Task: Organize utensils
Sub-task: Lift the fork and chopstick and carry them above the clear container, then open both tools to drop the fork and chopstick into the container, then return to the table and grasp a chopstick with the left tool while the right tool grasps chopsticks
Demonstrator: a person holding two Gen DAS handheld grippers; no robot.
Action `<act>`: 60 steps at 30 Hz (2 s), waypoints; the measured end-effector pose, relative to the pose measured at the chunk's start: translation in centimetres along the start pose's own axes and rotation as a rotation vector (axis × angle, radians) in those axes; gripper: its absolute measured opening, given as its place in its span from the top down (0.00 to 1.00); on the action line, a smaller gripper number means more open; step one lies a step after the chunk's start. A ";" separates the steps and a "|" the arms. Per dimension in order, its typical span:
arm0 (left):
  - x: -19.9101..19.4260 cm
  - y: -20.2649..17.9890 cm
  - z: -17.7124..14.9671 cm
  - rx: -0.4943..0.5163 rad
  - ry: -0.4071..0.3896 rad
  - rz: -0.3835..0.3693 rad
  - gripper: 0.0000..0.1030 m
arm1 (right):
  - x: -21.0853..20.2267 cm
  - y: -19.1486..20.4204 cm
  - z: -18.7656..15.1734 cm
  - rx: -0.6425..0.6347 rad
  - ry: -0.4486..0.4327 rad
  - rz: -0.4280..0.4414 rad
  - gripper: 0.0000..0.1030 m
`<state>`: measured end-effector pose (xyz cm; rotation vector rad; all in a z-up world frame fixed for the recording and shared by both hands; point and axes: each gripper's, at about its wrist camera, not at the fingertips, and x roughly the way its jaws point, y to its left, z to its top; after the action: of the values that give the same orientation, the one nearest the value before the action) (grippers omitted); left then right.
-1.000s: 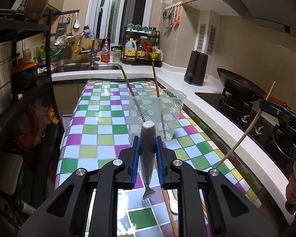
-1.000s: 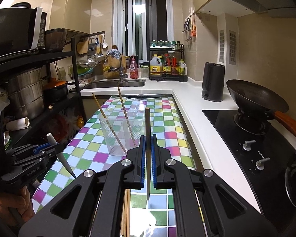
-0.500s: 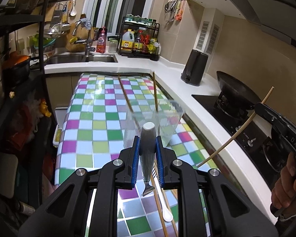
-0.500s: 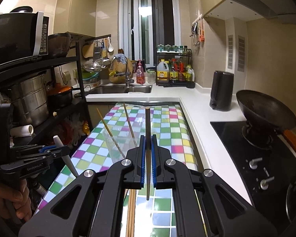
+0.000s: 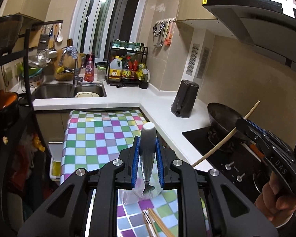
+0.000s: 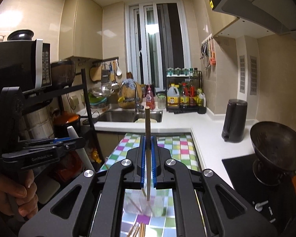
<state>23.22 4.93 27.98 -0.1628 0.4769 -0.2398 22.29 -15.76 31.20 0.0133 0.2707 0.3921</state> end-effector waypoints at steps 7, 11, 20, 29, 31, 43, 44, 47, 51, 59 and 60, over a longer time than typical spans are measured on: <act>6.7 0.4 -1.2 0.028 0.047 0.058 0.84 | 6.3 -0.7 -2.4 0.015 0.067 -0.036 0.94; 10.3 0.8 -3.3 0.059 0.110 0.074 0.84 | 9.1 -1.4 -5.5 0.029 0.129 -0.038 0.94; 14.4 1.3 -6.9 0.093 0.202 0.084 0.84 | 12.6 -1.5 -9.8 0.024 0.250 -0.030 0.94; 12.9 0.9 -6.0 0.088 0.181 0.079 0.63 | 12.2 -1.4 -10.3 0.024 0.311 -0.051 0.74; 11.3 0.7 -5.4 0.080 0.150 0.071 0.63 | 11.3 -1.4 -9.9 0.024 0.307 -0.055 0.73; 0.6 -0.9 -10.1 0.061 0.021 0.054 0.63 | 1.7 -0.8 -10.2 0.032 0.199 -0.088 0.72; 0.1 -1.0 -11.1 0.063 0.022 0.058 0.64 | 0.6 -0.6 -10.7 0.032 0.183 -0.085 0.72; -0.7 -1.4 -14.8 0.061 0.041 0.062 0.68 | -1.9 -0.1 -12.8 0.031 0.161 -0.078 0.72; -1.0 -1.8 -20.4 0.047 0.079 0.069 0.77 | -3.8 0.0 -17.0 0.066 0.197 -0.052 0.89; -0.1 -1.9 -30.4 -0.066 0.226 0.067 0.77 | -3.5 -0.1 -27.7 0.146 0.385 -0.028 0.95; 0.1 -2.0 -31.1 -0.069 0.243 0.066 0.77 | -3.3 -0.1 -28.9 0.151 0.418 -0.024 0.94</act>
<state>8.26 -0.12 1.07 -0.1860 0.7317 -0.1795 11.84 -18.25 4.19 0.0772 0.7120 0.3473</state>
